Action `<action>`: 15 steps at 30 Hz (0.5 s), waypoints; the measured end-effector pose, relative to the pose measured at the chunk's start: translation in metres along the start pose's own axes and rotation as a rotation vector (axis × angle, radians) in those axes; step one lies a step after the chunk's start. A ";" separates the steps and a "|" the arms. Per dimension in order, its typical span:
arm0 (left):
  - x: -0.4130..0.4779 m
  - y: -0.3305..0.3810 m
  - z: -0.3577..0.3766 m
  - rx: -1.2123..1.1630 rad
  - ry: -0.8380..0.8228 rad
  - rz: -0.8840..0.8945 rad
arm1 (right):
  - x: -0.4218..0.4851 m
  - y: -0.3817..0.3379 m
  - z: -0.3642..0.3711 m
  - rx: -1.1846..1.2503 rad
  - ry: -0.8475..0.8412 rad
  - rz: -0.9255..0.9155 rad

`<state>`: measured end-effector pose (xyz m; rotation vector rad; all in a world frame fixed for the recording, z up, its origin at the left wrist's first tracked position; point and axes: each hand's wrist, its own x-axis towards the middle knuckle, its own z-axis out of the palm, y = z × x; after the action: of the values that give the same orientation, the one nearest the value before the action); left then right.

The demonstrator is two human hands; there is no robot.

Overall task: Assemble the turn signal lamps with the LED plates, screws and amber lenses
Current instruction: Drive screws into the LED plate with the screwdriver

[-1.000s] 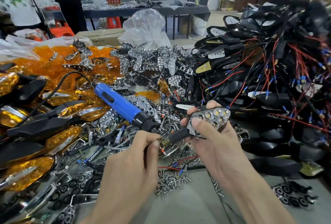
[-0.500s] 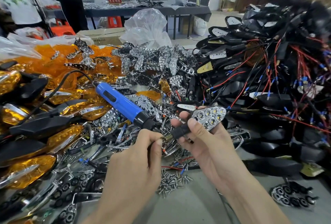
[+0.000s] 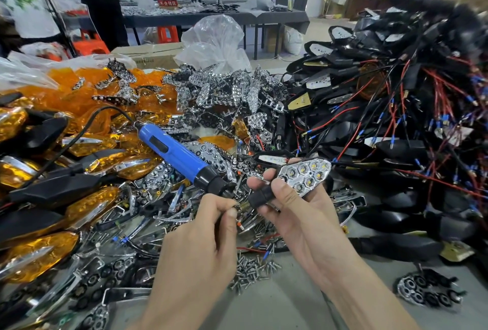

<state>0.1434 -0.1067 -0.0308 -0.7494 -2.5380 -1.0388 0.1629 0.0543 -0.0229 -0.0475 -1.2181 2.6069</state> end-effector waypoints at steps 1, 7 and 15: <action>0.000 0.000 0.000 -0.004 0.005 -0.002 | 0.000 0.000 0.000 -0.002 -0.001 -0.005; 0.000 0.002 0.000 -0.045 -0.007 -0.015 | -0.002 0.001 0.002 0.020 -0.006 -0.012; 0.000 0.003 0.002 -0.060 -0.013 0.023 | -0.001 -0.004 0.003 0.120 0.006 -0.011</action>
<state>0.1453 -0.1038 -0.0305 -0.8023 -2.5131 -1.1111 0.1646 0.0542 -0.0179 -0.0257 -1.0546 2.6619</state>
